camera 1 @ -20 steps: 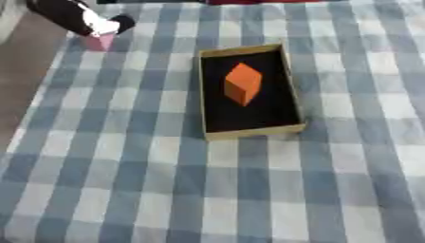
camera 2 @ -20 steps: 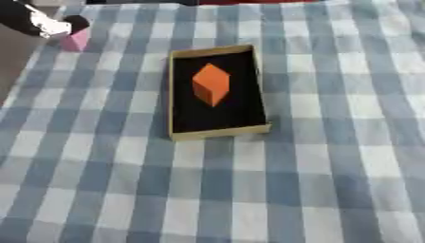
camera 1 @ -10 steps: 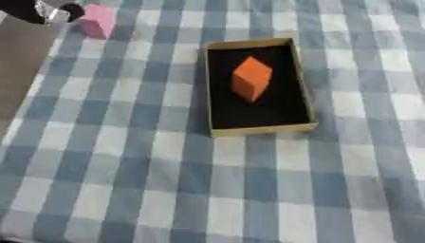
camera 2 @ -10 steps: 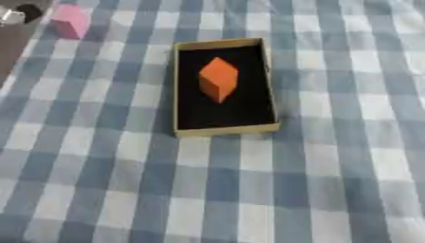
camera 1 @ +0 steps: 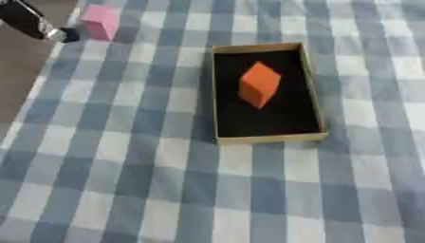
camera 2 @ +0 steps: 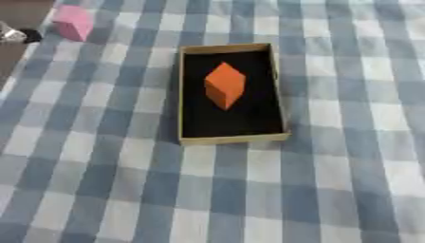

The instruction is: Pick up objects on the table and place them in the box.

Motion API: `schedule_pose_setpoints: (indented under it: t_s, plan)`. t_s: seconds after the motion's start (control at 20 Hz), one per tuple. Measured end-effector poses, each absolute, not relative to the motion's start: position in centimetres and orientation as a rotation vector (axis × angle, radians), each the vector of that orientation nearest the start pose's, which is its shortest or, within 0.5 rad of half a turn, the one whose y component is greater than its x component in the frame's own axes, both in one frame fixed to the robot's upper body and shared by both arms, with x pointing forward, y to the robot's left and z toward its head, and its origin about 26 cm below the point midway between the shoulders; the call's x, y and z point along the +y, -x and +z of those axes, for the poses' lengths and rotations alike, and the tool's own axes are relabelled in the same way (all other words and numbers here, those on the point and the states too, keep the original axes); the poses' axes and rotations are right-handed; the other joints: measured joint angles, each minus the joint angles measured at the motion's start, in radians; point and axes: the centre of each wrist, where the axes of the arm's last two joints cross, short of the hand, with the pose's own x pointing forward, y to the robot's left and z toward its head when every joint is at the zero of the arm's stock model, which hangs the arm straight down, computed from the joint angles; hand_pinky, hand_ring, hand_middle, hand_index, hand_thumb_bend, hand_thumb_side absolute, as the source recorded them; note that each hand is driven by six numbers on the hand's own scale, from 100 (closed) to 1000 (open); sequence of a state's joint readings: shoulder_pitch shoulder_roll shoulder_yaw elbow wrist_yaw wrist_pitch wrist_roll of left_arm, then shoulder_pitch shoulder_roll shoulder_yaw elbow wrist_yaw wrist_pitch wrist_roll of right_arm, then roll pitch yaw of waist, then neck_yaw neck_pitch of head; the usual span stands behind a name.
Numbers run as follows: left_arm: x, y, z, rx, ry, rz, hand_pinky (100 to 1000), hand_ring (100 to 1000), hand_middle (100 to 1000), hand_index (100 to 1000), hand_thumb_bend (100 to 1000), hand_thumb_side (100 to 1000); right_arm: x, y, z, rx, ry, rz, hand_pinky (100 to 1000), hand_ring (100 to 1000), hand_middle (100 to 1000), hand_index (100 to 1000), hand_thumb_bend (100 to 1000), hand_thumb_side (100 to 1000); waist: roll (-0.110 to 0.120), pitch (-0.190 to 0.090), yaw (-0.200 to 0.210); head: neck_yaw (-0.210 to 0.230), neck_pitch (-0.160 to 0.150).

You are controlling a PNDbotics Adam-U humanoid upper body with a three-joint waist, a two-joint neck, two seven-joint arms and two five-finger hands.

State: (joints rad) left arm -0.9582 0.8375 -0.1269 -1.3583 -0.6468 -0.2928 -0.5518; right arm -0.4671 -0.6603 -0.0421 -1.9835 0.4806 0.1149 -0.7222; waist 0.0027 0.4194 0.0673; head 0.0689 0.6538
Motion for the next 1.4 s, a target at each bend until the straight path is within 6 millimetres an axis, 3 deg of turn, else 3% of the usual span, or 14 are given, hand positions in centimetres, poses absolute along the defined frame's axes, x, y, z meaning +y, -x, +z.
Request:
schedule_pose_setpoints:
  t_s: [0.45, 1.15, 1.4]
  plan:
    - [35.7, -40.4, 37.2, -1.529, -1.347, -1.605, 907, 1000, 920, 938, 684, 100, -29.8, -30.2, 29.1, 2.945, -1.639, 0.027, 776, 738, 731, 793, 118, 1000, 0.011, 0.037, -0.011, 0.016, -0.028]
    - [38.7, -41.3, 36.3, -1.406, -1.378, -1.504, 898, 1000, 910, 914, 665, 100, -29.6, -30.2, 29.8, 2.934, -1.610, 0.020, 776, 737, 729, 792, 126, 1000, 0.020, 0.091, -0.033, 0.048, -0.075]
    - [39.6, -41.2, 36.4, -1.395, -1.399, -1.449, 888, 999, 902, 914, 592, 100, -29.4, -30.2, 30.0, 2.934, -1.599, 0.011, 777, 737, 728, 792, 127, 1000, 0.020, 0.111, -0.044, 0.060, -0.094]
